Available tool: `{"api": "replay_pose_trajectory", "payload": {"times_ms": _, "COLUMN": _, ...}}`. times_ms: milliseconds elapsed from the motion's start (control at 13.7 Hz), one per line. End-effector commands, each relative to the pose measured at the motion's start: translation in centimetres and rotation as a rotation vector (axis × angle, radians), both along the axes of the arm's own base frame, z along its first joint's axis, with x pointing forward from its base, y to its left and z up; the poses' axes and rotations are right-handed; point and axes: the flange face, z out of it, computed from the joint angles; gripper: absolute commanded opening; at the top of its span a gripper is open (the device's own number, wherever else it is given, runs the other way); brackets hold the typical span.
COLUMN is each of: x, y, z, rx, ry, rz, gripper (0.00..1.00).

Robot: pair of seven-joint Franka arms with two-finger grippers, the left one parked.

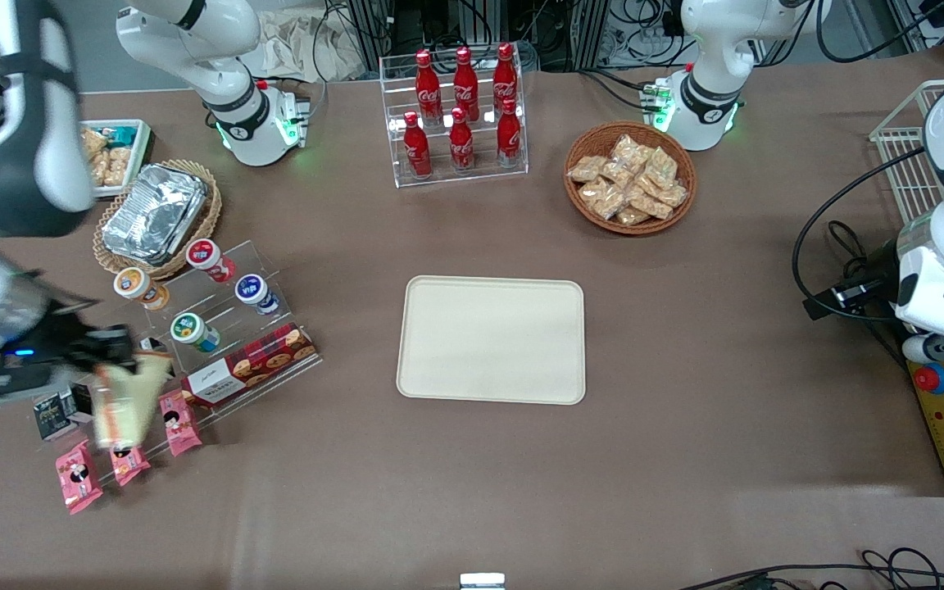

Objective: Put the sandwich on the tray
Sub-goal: 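Carry the sandwich with the right gripper over the cream tray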

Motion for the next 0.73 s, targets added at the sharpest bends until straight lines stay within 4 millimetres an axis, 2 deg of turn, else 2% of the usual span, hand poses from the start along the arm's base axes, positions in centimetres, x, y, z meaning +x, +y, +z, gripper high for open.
{"api": "replay_pose_trajectory", "payload": {"times_ms": 0, "x": -1.0, "y": 9.1, "z": -0.1, "rx": -0.058, "ry": -0.003, "rz": 0.221, "gripper": 0.40}}
{"api": "replay_pose_trajectory", "payload": {"times_ms": 73, "x": -2.0, "y": 13.4, "z": -0.9, "rx": -0.097, "ry": -0.002, "rz": 0.296, "gripper": 0.40}}
{"api": "replay_pose_trajectory", "payload": {"times_ms": 293, "x": -4.6, "y": 23.3, "z": -3.7, "rx": -0.151, "ry": -0.020, "rz": 0.476, "gripper": 0.40}}
{"api": "replay_pose_trajectory", "payload": {"times_ms": 439, "x": -7.5, "y": 30.3, "z": -6.0, "rx": -0.210, "ry": -0.026, "rz": 0.611, "gripper": 0.40}}
{"api": "replay_pose_trajectory", "payload": {"times_ms": 512, "x": -8.9, "y": 33.2, "z": -7.1, "rx": -0.255, "ry": -0.042, "rz": 0.679, "gripper": 0.41}}
{"api": "replay_pose_trajectory", "payload": {"times_ms": 659, "x": -10.0, "y": 36.8, "z": -9.6, "rx": -0.267, "ry": -0.063, "rz": 0.757, "gripper": 0.45}}
